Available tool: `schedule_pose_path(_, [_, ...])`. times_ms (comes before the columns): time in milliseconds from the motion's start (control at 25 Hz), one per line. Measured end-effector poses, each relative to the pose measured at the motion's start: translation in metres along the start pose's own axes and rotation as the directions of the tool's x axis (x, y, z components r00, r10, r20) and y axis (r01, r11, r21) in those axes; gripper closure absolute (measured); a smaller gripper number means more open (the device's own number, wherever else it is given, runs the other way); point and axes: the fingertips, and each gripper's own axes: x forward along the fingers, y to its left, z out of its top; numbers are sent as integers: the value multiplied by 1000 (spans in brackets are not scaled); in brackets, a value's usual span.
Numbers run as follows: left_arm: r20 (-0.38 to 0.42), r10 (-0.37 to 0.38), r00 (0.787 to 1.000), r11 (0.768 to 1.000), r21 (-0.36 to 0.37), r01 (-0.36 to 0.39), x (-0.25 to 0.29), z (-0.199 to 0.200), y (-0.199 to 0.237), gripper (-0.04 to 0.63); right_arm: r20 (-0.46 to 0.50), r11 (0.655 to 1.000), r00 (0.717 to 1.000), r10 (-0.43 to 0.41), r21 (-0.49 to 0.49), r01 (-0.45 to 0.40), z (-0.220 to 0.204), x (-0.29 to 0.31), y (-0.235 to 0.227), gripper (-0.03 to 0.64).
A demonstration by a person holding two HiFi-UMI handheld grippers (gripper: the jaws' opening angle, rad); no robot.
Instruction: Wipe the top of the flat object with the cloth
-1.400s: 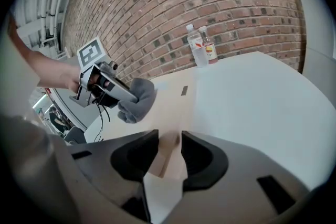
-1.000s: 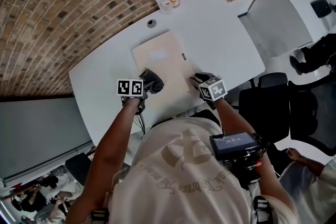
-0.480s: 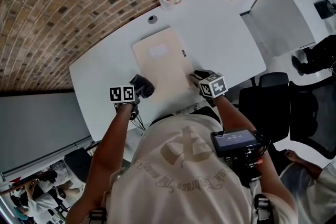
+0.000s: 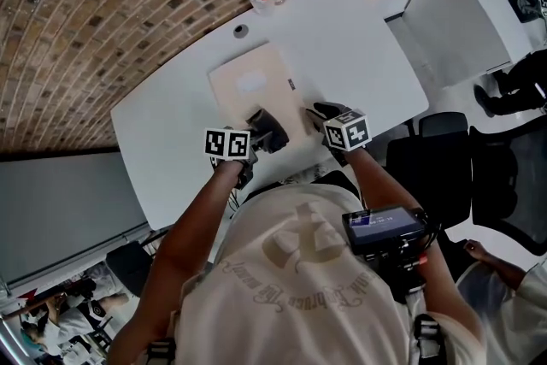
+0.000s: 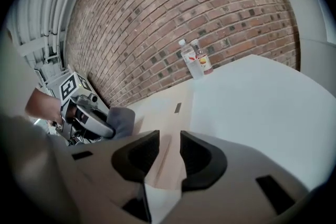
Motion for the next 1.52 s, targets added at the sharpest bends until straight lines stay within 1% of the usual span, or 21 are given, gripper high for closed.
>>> schedule_pose_path(80, [-25,-37,999,999,37,37,23,8,-21,500,6,1000,1000,-4,7,4,6,-4,-6,483])
schedule_pose_path(200, [-69,-71,995,992,99,78,54,16,-48,500,2,1000,1000,-19,14,19,6,-10,-17,483])
schedule_pose_path(320, [-116,-78,990,982,161,96,77,19,-65,500,5,1000,1000,-25,14,25,9,-17,-19,483])
schedule_pose_path(400, [-130,-68,989,982,164,90,84,18,-67,500,3,999,1000,-30,12,30,7,-20,-22,483])
schedule_pose_path(600, [-104,-58,993,992,107,69,71,9,-54,500,-15,1000,1000,-25,16,25,-2,-21,-28,483])
schedule_pose_path(840, [-55,2,998,1000,31,-1,28,-16,-15,500,-36,1000,999,1,3,-1,0,-9,-25,485])
schedule_pose_path(1200, [34,86,996,994,-73,-84,-34,-55,44,499,-86,998,996,34,-48,-38,10,17,-8,485])
schedule_pose_path(1360, [91,91,992,984,-161,-76,-54,-67,60,497,-96,998,995,13,-56,-19,14,26,-6,485])
schedule_pose_path(1520, [143,77,987,974,-221,-44,-63,-76,69,499,-106,998,994,-18,-58,11,16,35,-5,485])
